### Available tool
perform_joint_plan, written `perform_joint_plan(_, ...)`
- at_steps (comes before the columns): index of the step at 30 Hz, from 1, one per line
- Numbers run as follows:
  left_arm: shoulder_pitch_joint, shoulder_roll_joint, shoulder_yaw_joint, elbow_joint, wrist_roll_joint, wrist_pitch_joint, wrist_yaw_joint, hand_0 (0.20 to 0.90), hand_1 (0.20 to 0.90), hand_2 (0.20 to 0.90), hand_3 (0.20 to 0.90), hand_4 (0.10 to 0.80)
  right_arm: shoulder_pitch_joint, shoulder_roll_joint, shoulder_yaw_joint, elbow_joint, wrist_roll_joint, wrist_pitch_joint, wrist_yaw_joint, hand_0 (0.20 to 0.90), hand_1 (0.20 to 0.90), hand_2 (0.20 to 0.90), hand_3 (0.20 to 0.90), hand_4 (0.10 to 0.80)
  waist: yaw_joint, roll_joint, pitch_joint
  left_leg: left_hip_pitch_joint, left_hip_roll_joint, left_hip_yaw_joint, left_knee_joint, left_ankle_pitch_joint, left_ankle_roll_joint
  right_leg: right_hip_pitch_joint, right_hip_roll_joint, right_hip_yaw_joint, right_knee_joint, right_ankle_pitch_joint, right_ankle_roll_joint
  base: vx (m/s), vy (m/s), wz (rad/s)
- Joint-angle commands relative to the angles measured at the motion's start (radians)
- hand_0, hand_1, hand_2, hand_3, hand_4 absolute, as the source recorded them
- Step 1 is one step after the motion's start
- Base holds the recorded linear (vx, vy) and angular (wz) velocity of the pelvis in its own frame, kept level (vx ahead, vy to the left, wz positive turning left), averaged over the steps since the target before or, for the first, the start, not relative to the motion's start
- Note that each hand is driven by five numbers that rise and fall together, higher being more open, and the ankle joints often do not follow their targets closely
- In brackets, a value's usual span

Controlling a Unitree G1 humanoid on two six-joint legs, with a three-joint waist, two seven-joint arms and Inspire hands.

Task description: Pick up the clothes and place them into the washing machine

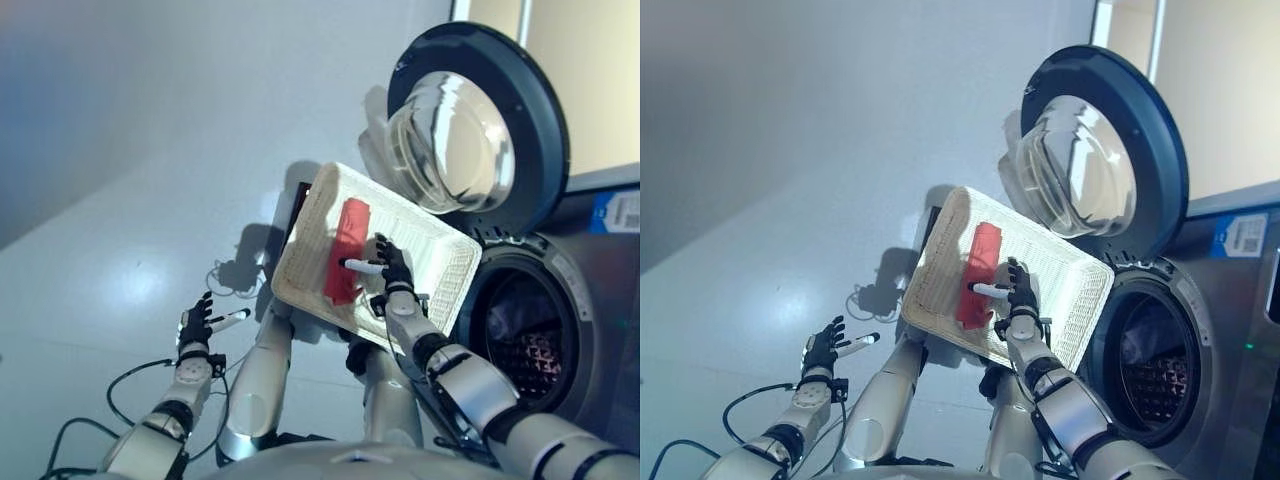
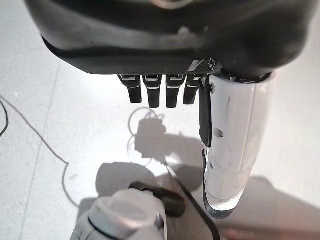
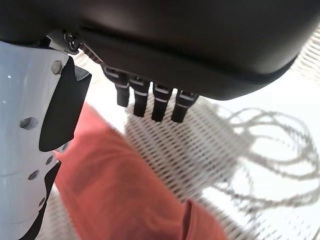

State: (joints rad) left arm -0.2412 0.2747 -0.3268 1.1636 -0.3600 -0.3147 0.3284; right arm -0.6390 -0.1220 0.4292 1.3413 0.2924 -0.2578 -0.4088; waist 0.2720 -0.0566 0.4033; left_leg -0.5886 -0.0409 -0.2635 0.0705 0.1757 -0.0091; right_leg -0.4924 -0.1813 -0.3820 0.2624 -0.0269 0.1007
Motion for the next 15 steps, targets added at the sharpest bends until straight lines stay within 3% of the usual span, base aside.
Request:
perform_joint_plan(1, 0.001, 0.047, 0.023, -0.019, 0.026, -0.035, 0.044, 0.900, 0.900, 0.900, 0.900, 0.800, -0.003, -0.023, -0.008, -0.019, -0.086, 0.010, -0.060, 0.900, 0.900, 0.900, 0.900, 0.800, 0.049, 0.009, 0.034, -0.073, -0.049, 0.024, 0.109, -0.062, -0.071, 0.025, -0.022, 0.047, 0.001, 0.002, 0.013, 0.008, 0.034, 0.35)
perform_joint_plan(11, -0.013, 0.055, -0.029, -0.081, 0.039, -0.023, 0.048, 0.900, 0.900, 0.900, 0.900, 0.800, -0.112, 0.062, 0.100, 0.086, -0.382, 0.172, -0.137, 0.900, 0.900, 0.900, 0.900, 0.800, 0.118, 0.038, 0.076, -0.142, -0.078, -0.004, 0.168, -0.077, -0.065, -0.034, -0.045, 0.015, 0.103, -0.046, 0.006, 0.010, 0.011, 0.15)
perform_joint_plan(12, -0.021, 0.054, -0.033, -0.080, 0.041, -0.020, 0.047, 0.900, 0.900, 0.900, 0.900, 0.800, -0.113, 0.074, 0.117, 0.091, -0.410, 0.185, -0.134, 0.543, 0.543, 0.543, 0.543, 0.545, 0.123, 0.035, 0.078, -0.144, -0.079, -0.007, 0.165, -0.075, -0.065, -0.033, -0.046, 0.011, 0.102, -0.049, 0.007, 0.038, -0.020, 0.18)
perform_joint_plan(13, -0.025, 0.055, -0.038, -0.088, 0.042, -0.017, 0.049, 0.900, 0.900, 0.900, 0.900, 0.800, -0.118, 0.080, 0.120, 0.097, -0.412, 0.194, -0.133, 0.428, 0.428, 0.428, 0.428, 0.463, 0.127, 0.035, 0.078, -0.144, -0.081, -0.011, 0.162, -0.074, -0.066, -0.030, -0.047, 0.005, 0.102, -0.051, 0.008, 0.040, -0.028, 0.12)
perform_joint_plan(14, -0.028, 0.051, -0.041, -0.094, 0.045, -0.013, 0.048, 0.900, 0.900, 0.900, 0.900, 0.800, -0.117, 0.087, 0.116, 0.100, -0.413, 0.198, -0.131, 0.387, 0.387, 0.387, 0.387, 0.433, 0.131, 0.037, 0.078, -0.144, -0.082, -0.016, 0.158, -0.071, -0.066, -0.028, -0.049, 0.000, 0.104, -0.054, 0.009, 0.038, -0.009, 0.09)
perform_joint_plan(15, -0.026, 0.050, -0.043, -0.100, 0.045, -0.012, 0.048, 0.900, 0.900, 0.900, 0.900, 0.800, -0.116, 0.090, 0.116, 0.103, -0.422, 0.207, -0.133, 0.200, 0.200, 0.200, 0.200, 0.300, 0.134, 0.040, 0.079, -0.143, -0.084, -0.021, 0.155, -0.069, -0.065, -0.024, -0.051, -0.003, 0.104, -0.055, 0.010, 0.035, 0.007, 0.05)
